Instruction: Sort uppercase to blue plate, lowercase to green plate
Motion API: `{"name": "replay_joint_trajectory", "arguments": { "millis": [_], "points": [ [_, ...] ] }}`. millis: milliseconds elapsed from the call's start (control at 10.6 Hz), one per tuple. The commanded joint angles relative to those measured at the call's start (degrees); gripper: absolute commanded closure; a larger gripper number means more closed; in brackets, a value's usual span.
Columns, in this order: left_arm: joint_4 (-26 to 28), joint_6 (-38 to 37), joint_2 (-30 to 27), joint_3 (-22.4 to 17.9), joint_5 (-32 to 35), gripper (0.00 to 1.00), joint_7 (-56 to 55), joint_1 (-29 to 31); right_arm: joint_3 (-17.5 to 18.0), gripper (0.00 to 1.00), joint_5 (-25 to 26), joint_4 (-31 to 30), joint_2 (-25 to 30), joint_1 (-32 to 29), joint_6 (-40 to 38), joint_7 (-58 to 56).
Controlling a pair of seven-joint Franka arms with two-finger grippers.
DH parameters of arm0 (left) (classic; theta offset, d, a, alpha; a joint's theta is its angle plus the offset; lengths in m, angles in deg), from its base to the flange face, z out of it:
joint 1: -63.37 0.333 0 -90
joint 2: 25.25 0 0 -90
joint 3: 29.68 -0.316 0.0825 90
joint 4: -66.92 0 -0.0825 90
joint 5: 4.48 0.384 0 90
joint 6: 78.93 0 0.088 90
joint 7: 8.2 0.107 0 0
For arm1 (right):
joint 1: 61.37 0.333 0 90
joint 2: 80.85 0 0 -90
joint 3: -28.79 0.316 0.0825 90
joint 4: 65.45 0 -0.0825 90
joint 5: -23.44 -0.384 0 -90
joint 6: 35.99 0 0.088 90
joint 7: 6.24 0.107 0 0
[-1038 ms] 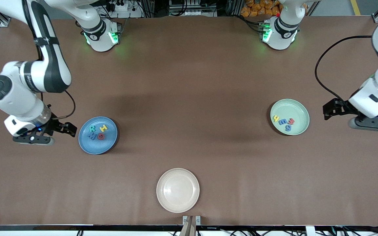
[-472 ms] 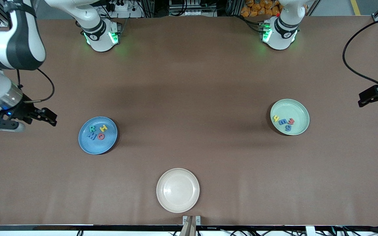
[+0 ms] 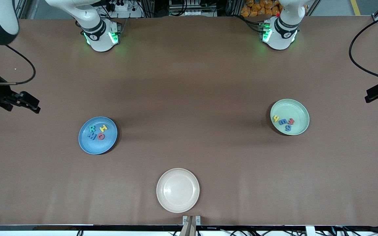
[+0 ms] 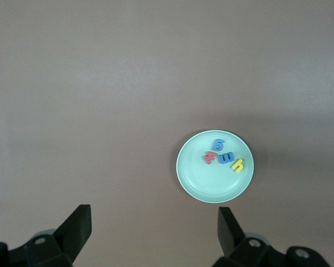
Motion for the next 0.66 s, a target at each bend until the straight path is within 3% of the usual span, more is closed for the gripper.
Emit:
{"name": "replay_joint_trajectory", "arguments": {
  "millis": [0, 283, 377, 566],
  "points": [
    [-1.13, -0.86, -0.13, 0.58, -1.36, 0.00, -1.02, -0.05, 2.46, 0.00, -0.62, 3.83, -0.20, -3.38, -4.73, -2.24],
    [-1.22, -1.20, -0.65, 0.93, -1.19, 0.00, -0.93, -0.66, 2.82, 0.00, -0.97, 7.00, -0.29, -3.83, -9.22, -2.78],
    [-1.05, -2.25, -2.22, -0.02, -1.36, 0.00, -0.93, -2.49, 2.73, 0.00, -4.19, 7.61, -0.29, -4.01, -10.01, -2.69],
    [-0.87, -4.72, -3.89, -10.69, -1.54, 0.00, -0.93, -13.51, 2.64, 0.00, -6.69, 7.80, -0.20, -3.92, -9.93, -2.69]
  ]
}}
